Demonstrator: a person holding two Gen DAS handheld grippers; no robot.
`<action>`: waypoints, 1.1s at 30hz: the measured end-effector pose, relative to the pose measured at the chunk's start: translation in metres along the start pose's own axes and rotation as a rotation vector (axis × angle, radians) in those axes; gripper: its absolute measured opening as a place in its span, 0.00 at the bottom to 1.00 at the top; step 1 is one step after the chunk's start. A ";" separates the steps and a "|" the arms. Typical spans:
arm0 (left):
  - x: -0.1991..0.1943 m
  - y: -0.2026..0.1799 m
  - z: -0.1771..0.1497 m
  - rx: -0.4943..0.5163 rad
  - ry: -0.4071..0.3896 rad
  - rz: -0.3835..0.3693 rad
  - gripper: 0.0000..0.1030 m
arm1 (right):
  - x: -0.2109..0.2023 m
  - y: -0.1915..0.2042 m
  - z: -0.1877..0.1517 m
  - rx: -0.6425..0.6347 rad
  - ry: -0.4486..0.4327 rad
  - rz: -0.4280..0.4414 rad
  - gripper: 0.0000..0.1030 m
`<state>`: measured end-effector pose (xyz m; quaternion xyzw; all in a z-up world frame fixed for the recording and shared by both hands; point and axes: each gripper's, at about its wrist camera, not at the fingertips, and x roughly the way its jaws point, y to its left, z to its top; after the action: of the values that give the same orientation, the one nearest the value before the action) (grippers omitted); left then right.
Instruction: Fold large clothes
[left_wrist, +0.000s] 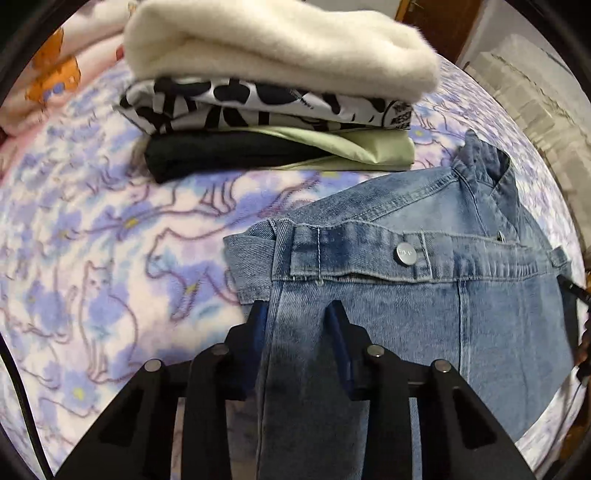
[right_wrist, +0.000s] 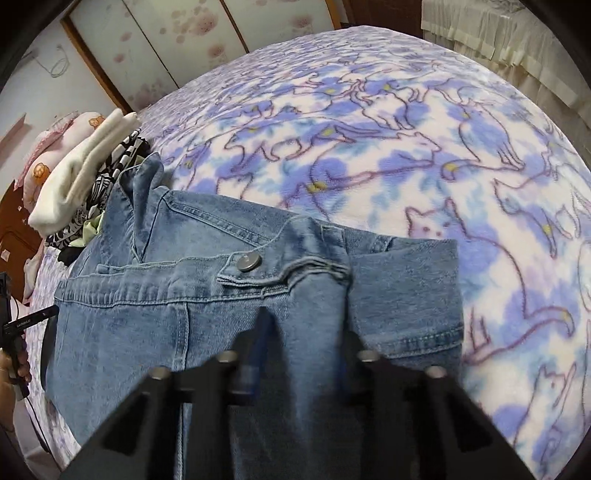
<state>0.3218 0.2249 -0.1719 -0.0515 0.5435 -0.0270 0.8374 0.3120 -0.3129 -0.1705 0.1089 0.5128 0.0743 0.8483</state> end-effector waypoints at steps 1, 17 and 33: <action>-0.003 -0.002 -0.002 0.012 -0.004 0.005 0.31 | -0.002 -0.001 -0.002 -0.001 -0.005 0.001 0.12; 0.013 -0.022 0.004 -0.040 0.027 -0.013 0.30 | 0.003 0.004 0.000 0.027 0.021 -0.014 0.11; -0.075 -0.066 0.039 0.024 -0.291 0.128 0.06 | -0.118 0.050 0.024 -0.117 -0.374 -0.061 0.03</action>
<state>0.3276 0.1694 -0.0809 -0.0101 0.4183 0.0277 0.9078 0.2785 -0.2949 -0.0459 0.0559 0.3440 0.0568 0.9356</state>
